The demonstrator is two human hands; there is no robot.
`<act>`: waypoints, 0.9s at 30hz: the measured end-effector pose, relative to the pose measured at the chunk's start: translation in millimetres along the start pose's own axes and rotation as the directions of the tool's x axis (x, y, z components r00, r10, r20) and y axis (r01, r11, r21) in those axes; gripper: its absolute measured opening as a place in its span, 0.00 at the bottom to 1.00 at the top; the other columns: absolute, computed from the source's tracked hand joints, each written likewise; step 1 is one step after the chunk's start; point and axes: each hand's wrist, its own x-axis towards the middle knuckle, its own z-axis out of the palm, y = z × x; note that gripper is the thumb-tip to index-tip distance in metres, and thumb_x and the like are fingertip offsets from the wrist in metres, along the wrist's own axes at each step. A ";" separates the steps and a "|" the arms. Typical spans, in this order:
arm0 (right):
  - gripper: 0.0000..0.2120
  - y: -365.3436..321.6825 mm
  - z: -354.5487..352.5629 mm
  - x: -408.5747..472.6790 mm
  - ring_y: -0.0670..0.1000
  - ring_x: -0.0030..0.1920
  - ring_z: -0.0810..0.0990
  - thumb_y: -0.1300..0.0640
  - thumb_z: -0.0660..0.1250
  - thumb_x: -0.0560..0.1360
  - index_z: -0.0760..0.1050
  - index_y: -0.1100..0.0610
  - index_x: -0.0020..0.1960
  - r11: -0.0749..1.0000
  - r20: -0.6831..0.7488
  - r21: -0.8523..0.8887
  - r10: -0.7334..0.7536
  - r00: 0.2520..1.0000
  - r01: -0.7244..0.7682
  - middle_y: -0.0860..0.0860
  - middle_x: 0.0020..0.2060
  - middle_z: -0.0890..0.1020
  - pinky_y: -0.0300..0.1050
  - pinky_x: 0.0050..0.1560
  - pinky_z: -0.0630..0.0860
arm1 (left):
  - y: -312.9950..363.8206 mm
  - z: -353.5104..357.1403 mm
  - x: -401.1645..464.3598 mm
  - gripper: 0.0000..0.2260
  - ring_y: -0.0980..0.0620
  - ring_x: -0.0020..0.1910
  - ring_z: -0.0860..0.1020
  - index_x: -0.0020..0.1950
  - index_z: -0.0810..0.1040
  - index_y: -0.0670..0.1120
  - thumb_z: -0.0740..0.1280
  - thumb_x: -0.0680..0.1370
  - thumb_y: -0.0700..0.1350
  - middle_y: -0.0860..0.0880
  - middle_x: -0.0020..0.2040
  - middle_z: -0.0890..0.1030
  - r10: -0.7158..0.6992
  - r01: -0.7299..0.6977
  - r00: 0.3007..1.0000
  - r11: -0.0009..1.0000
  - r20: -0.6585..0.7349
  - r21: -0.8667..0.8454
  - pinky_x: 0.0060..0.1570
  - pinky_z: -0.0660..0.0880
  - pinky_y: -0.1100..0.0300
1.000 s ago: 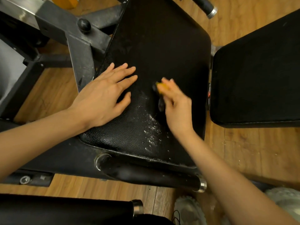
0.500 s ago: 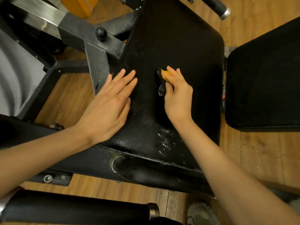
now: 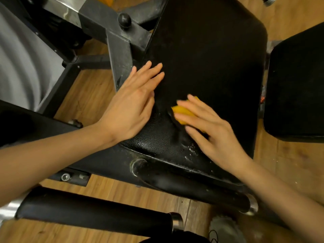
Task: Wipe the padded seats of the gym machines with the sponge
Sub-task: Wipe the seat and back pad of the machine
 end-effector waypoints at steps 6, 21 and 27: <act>0.14 -12.2 20.6 13.5 0.55 0.74 0.66 0.68 0.62 0.78 0.78 0.63 0.62 0.997 -0.150 0.077 -0.008 0.989 0.020 0.57 0.67 0.75 0.55 0.75 0.61 | -1.2 0.8 0.2 0.23 0.51 0.79 0.53 0.76 0.64 0.42 0.54 0.81 0.37 0.48 0.78 0.61 -0.005 0.005 1.000 1.000 0.003 -0.028 0.77 0.43 0.59; 0.14 -18.0 21.2 20.7 0.56 0.75 0.64 0.68 0.62 0.79 0.78 0.63 0.63 0.993 -0.029 0.072 -0.086 0.996 0.088 0.57 0.69 0.73 0.57 0.75 0.60 | 1.0 -0.8 2.4 0.23 0.52 0.79 0.53 0.76 0.65 0.43 0.52 0.80 0.38 0.49 0.77 0.63 -0.037 0.037 0.999 0.998 0.007 -0.048 0.77 0.43 0.59; 0.15 7.4 -7.5 -34.0 0.57 0.76 0.61 0.63 0.59 0.80 0.75 0.62 0.65 0.973 0.210 0.035 -0.232 0.950 0.230 0.57 0.70 0.71 0.60 0.75 0.59 | -0.9 1.3 4.0 0.22 0.51 0.78 0.54 0.75 0.67 0.43 0.54 0.81 0.34 0.49 0.77 0.64 -0.052 0.052 0.999 0.998 -0.013 -0.037 0.77 0.44 0.59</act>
